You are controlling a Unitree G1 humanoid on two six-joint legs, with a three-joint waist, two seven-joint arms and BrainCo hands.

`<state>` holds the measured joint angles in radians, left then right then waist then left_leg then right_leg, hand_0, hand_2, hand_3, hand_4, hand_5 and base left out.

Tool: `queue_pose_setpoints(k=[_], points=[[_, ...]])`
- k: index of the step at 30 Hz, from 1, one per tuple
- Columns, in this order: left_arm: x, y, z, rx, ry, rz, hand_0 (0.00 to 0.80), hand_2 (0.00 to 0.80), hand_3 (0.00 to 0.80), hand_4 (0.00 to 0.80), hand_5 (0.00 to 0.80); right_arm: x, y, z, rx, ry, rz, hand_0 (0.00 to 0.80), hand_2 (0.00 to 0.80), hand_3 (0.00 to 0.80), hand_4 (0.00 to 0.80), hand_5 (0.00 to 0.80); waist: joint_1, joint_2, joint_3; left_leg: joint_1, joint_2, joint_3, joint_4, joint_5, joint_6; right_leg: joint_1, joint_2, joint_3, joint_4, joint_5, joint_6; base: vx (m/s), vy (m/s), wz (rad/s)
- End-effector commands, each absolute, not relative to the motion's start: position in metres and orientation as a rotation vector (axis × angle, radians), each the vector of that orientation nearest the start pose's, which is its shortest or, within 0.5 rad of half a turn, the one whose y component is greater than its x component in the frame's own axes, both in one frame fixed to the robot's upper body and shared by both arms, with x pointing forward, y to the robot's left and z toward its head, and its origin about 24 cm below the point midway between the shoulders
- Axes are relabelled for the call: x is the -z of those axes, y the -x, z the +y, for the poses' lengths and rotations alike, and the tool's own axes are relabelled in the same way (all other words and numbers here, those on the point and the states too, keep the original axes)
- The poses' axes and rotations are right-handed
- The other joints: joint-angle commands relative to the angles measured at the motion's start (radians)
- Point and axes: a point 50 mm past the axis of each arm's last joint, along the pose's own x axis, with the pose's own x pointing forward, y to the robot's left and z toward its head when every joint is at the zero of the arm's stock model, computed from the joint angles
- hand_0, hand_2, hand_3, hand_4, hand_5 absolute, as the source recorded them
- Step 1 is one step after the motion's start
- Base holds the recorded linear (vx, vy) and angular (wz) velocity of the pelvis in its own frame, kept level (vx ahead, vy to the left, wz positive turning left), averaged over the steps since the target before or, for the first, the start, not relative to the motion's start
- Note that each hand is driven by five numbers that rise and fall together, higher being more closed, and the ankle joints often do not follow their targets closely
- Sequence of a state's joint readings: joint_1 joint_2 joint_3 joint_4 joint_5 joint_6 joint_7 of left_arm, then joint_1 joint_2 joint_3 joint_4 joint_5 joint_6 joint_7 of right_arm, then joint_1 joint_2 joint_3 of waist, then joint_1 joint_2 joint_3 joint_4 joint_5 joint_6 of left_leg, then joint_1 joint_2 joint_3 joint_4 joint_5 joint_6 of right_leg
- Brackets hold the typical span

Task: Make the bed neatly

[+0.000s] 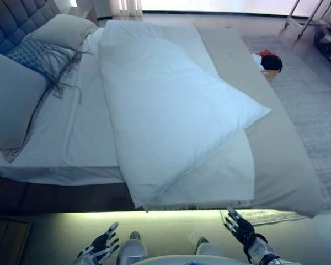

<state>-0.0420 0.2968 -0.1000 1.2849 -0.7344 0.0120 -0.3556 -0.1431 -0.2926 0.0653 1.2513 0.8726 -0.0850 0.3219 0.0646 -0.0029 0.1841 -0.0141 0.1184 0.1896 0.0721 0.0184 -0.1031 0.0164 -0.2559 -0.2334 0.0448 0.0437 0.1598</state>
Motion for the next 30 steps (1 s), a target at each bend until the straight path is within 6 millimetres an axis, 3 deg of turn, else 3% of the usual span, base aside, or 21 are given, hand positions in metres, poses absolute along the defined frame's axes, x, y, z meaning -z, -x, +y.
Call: queue_pose_setpoints(k=[1, 8, 13, 22, 25, 30], points=[[0.139, -0.142, 0.245, -0.138, 0.52, 0.93, 0.0, 0.0, 0.0, 0.0, 0.0, 0.093, -0.223, -0.261, 0.249, -0.621, 0.59, 0.0, 0.0, 0.0, 0.0, 0.0, 0.026, -0.009, 0.039, -0.166, 0.057, -0.05, 0.124, -0.009, -0.019, 0.035, -0.045, -0.001, -0.019, -0.02, 0.022, -0.075, 0.0, 0.11], [0.105, -0.206, 0.246, -0.027, 0.517, 0.75, 0.0, 0.0, 0.0, 0.0, 0.0, 0.033, -0.298, -0.261, 0.22, -0.71, 0.438, 0.0, 0.0, 0.0, 0.0, 0.0, 0.082, -0.025, 0.135, -0.365, 0.067, -0.101, 0.173, 0.026, -0.039, -0.003, -0.043, -0.03, -0.064, 0.008, 0.03, -0.147, -0.047, 0.21], [0.082, -0.236, 0.246, 0.031, 0.506, 0.647, 0.0, 0.0, 0.0, 0.0, 0.0, -0.021, -0.334, -0.283, 0.253, -0.736, 0.316, 0.0, 0.0, 0.0, 0.0, 0.0, 0.116, -0.025, 0.203, -0.491, 0.057, -0.13, 0.204, 0.049, -0.039, -0.071, -0.041, -0.04, -0.048, 0.012, 0.026, -0.106, -0.061, 0.23], [0.045, -0.269, 0.247, 0.054, 0.545, 0.46, 0.0, 0.0, 0.0, 0.0, 0.0, -0.123, -0.368, -0.322, 0.266, -0.643, 0.101, 0.0, 0.0, 0.0, 0.0, 0.0, 0.161, 0.007, 0.294, -0.67, -0.002, -0.165, 0.27, 0.067, -0.015, -0.202, -0.041, -0.043, 0.033, -0.034, 0.015, -0.069, -0.017, 0.16], [0.04, -0.271, 0.247, 0.045, 0.564, 0.401, 0.0, 0.0, 0.0, 0.0, 0.0, -0.158, -0.373, -0.331, 0.264, -0.614, 0.037, 0.0, 0.0, 0.0, 0.0, 0.0, 0.167, 0.018, 0.315, -0.719, -0.017, -0.166, 0.3, 0.059, -0.002, -0.265, -0.048, -0.034, 0.071, -0.042, 0.01, -0.052, 0.042, 0.1], [0.034, -0.271, 0.245, 0.045, 0.578, 0.347, 0.0, 0.0, 0.0, 0.0, 0.0, -0.197, -0.377, -0.338, 0.249, -0.574, -0.043, 0.0, 0.0, 0.0, 0.0, 0.0, 0.179, 0.025, 0.336, -0.762, -0.02, -0.173, 0.287, 0.077, 0.01, -0.334, -0.044, -0.028, 0.101, -0.054, 0.007, -0.028, 0.018, 0.05]])
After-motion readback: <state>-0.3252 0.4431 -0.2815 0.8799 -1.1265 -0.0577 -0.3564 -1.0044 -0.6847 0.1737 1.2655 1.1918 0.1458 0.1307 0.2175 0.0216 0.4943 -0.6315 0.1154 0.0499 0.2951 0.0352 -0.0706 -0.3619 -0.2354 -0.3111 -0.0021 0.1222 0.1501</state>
